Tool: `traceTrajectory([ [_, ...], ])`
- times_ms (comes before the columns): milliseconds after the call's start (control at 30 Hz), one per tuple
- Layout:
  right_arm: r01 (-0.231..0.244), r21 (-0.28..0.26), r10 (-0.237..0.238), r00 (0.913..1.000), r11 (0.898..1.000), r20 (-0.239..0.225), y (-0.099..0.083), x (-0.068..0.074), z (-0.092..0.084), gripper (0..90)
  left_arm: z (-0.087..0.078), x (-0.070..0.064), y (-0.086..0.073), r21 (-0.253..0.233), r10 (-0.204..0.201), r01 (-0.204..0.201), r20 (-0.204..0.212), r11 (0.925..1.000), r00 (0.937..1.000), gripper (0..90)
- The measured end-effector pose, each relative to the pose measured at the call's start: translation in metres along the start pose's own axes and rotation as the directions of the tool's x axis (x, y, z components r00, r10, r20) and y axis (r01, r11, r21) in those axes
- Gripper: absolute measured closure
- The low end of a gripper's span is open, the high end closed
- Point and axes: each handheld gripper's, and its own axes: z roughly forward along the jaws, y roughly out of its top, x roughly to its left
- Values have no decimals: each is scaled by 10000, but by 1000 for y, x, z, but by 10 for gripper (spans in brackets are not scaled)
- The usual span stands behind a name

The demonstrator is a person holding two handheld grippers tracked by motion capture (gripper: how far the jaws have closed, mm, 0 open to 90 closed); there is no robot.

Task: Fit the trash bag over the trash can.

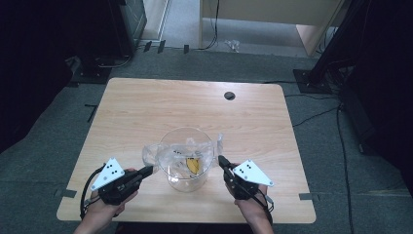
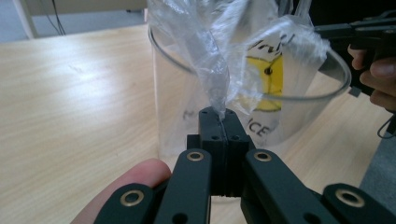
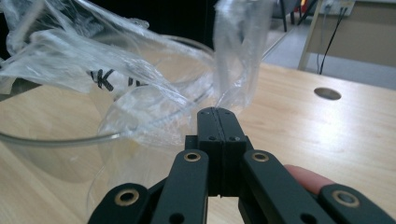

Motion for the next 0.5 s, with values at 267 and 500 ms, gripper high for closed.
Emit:
traceTrajectory([
  [267,144,329,-133,9993,9994,-350,-2,8,2,900,17,6,-17,1007,119,-98,-197,9949,9997,900],
  [500,374,523,-357,9988,9979,-324,-7,8,4,900,12,1,-12,734,241,-239,-19,9970,9997,900],
])
